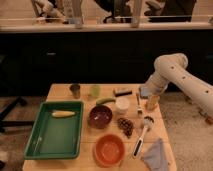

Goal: Wipe table surface with eraser

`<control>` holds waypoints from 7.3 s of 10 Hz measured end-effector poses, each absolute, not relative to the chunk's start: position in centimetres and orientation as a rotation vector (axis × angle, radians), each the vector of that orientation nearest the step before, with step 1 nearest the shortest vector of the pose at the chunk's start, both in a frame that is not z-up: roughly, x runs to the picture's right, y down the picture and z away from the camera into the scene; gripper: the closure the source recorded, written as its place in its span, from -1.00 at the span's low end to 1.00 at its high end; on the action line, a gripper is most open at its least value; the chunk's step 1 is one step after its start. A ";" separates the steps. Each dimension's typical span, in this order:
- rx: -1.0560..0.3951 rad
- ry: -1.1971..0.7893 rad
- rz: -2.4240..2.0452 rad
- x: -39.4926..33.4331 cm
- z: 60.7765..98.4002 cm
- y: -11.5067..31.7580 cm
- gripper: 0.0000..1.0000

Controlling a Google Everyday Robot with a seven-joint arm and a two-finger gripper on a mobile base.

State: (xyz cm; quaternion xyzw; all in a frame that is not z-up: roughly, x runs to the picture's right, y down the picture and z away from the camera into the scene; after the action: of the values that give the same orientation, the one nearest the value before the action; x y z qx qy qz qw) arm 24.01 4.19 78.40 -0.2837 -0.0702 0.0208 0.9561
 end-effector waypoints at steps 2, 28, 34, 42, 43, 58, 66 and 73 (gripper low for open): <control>-0.588 -0.157 0.063 24.4 79.6 4.0 -0.60; -0.420 -0.368 0.043 18.7 89.9 3.7 -0.60; -0.379 -0.331 0.046 17.6 92.1 2.2 -0.60; -0.414 -0.317 0.053 16.5 95.8 0.7 -0.60; -0.424 -0.320 0.054 16.3 96.3 0.8 -0.60; -0.525 -0.343 0.066 16.6 100.2 0.6 -0.60; -0.533 -0.364 0.077 17.4 100.1 1.1 0.85; -0.552 -0.358 0.059 17.5 100.0 1.3 1.00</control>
State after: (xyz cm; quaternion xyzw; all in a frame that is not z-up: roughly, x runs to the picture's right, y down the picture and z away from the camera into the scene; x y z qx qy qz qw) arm 17.50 1.30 99.95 -0.2712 -0.1757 0.0288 0.9459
